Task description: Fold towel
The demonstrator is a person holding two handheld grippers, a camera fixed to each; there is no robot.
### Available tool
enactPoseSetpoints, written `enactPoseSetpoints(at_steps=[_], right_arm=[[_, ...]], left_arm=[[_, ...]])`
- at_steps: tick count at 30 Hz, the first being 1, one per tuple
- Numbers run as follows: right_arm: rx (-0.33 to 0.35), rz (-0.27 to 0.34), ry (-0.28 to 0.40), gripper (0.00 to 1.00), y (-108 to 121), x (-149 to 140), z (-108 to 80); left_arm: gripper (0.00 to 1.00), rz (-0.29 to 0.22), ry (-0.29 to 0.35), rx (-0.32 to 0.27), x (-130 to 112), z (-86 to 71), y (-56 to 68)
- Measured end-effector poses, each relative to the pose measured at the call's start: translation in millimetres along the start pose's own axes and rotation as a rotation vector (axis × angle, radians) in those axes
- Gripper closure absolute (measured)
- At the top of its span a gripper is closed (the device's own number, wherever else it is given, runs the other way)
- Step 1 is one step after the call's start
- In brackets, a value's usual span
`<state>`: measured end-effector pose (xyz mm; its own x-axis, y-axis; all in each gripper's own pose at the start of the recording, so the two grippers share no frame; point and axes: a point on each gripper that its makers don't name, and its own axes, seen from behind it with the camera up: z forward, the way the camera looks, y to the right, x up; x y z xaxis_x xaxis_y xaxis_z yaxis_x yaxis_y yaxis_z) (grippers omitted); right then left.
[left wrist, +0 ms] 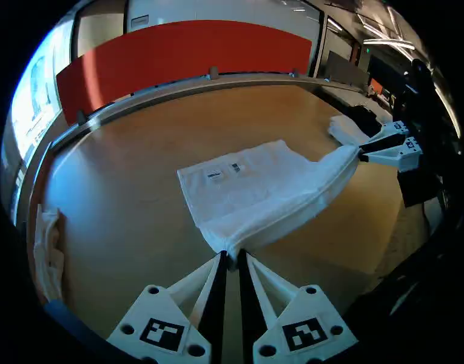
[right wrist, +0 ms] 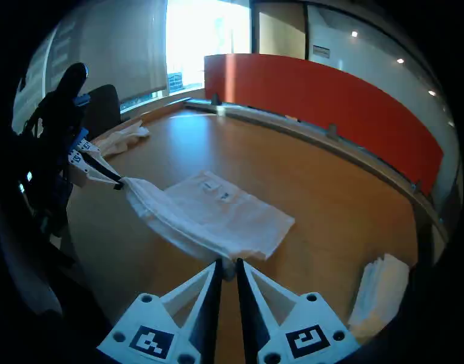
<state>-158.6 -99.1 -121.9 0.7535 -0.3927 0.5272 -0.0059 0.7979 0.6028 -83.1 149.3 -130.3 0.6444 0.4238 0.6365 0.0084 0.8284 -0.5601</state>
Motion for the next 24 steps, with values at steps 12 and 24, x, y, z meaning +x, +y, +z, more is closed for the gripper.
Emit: enactPoseSetpoints(at_steps=[12,24], right_arm=[[0.016,-0.008,-0.01,0.83,-5,7,-17.2],[0.025,-0.01,-0.02,0.83,-9,6,-22.9]], left_arm=[[0.86,-0.02,-0.026,-0.013,-2,-25.4,13.0],[0.86,-0.029,-0.036,-0.021,-5,-32.9,18.5]])
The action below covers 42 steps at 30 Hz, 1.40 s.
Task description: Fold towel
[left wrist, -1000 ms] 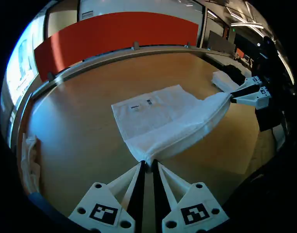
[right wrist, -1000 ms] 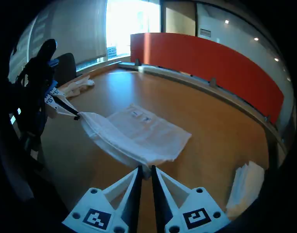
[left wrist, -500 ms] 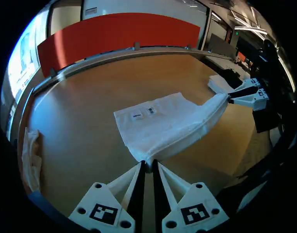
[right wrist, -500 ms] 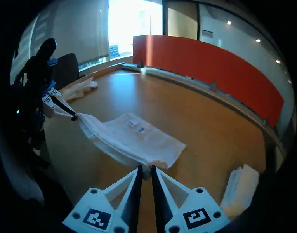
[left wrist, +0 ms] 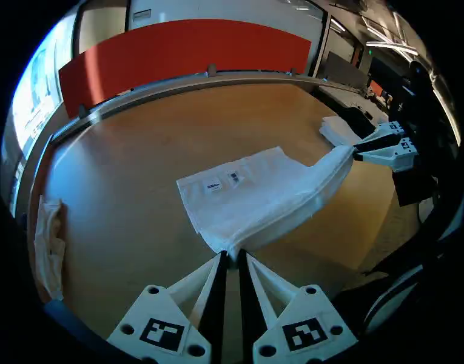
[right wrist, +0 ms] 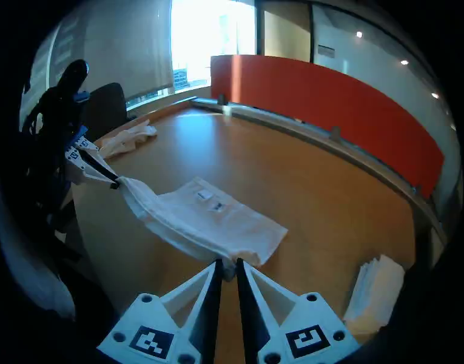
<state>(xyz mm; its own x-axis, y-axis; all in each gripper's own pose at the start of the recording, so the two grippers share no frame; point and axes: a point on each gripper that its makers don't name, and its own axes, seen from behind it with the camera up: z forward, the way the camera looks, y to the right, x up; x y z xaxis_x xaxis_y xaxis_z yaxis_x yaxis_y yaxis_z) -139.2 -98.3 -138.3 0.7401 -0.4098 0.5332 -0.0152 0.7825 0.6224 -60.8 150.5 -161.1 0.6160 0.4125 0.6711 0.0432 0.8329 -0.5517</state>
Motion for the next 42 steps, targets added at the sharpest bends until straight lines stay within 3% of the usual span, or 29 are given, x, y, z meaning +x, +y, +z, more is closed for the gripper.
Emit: enactPoseSetpoints(at_steps=[14,32,42], right_arm=[[0.0,0.003,-0.016,0.83,3,-5,10.3],[-0.028,0.03,-0.059,0.83,32,-10,55.1],[-0.045,0.022,-0.07,0.83,46,-5,70.7]], left_arm=[[0.86,-0.007,-0.005,0.007,2,12.7,-5.4],[0.86,0.005,-0.018,0.045,25,57.5,-34.2],[0.86,0.022,-0.03,0.062,36,76.3,-44.9]])
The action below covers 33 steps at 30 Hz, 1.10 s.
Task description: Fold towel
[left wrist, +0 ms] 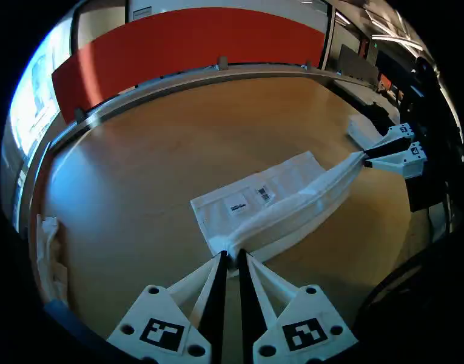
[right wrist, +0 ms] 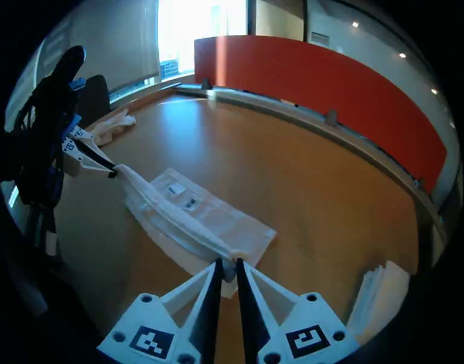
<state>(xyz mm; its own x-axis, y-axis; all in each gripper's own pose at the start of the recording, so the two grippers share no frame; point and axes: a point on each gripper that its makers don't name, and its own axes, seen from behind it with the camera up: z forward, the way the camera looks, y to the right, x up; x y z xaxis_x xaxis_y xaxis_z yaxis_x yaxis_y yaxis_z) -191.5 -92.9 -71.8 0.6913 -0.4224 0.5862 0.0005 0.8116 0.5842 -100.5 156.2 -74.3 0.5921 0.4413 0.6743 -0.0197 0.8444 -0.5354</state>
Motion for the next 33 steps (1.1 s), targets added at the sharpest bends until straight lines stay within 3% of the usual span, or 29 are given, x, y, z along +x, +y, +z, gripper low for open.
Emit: enactPoseSetpoints(at_steps=[17,27,33], right_arm=[[0.002,0.011,-0.047,0.83,15,-8,29.6],[-0.015,0.048,-0.064,0.81,26,-12,56.2],[-0.034,0.075,-0.078,0.75,34,-15,67.5]], left_arm=[[0.86,0.019,-0.039,-0.014,0,41.4,-9.1],[0.83,0.015,-0.034,0.016,1,72.0,-21.3],[0.75,0.007,-0.029,0.033,2,83.3,-27.4]])
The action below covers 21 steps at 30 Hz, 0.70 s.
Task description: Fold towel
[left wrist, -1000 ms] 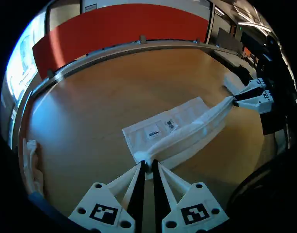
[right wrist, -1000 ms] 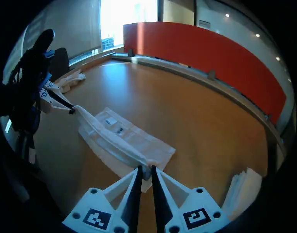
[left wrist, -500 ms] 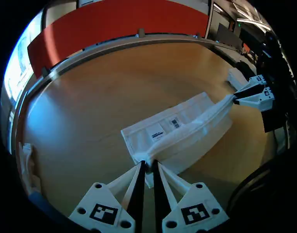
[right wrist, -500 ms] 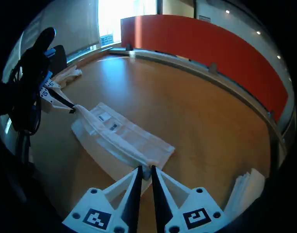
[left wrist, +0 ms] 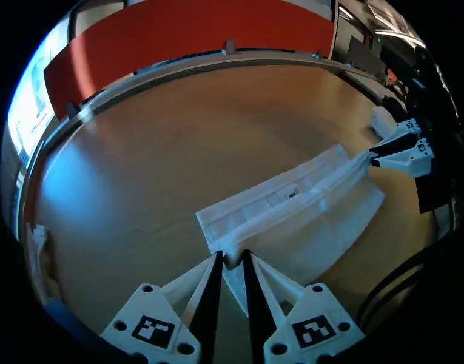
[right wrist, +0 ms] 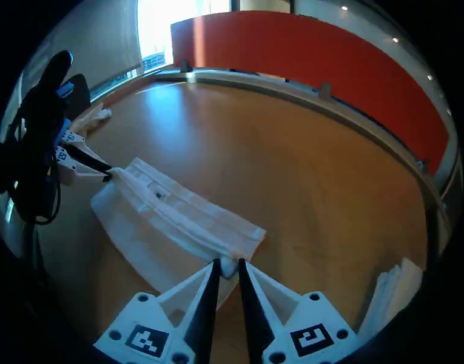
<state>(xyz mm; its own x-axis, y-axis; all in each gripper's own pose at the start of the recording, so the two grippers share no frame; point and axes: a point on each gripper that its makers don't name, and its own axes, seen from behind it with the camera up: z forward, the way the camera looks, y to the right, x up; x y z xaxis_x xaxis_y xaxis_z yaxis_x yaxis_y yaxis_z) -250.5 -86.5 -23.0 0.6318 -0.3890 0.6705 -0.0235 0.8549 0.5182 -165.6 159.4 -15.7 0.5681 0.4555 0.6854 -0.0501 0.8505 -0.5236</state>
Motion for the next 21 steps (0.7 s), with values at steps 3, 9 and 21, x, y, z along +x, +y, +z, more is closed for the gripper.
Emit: enactPoseSetpoints(at_steps=[3,9,21], right_arm=[[-0.013,0.007,-0.007,0.69,4,-2,5.0],[-0.046,0.013,-0.016,0.57,13,-3,13.2],[-0.088,0.016,0.02,0.2,28,12,14.6]], left_arm=[[0.69,-0.003,0.003,0.012,0,4.3,-3.8],[0.57,0.017,0.002,0.037,1,9.9,-10.2],[0.22,0.006,0.022,0.073,13,8.7,-24.1]])
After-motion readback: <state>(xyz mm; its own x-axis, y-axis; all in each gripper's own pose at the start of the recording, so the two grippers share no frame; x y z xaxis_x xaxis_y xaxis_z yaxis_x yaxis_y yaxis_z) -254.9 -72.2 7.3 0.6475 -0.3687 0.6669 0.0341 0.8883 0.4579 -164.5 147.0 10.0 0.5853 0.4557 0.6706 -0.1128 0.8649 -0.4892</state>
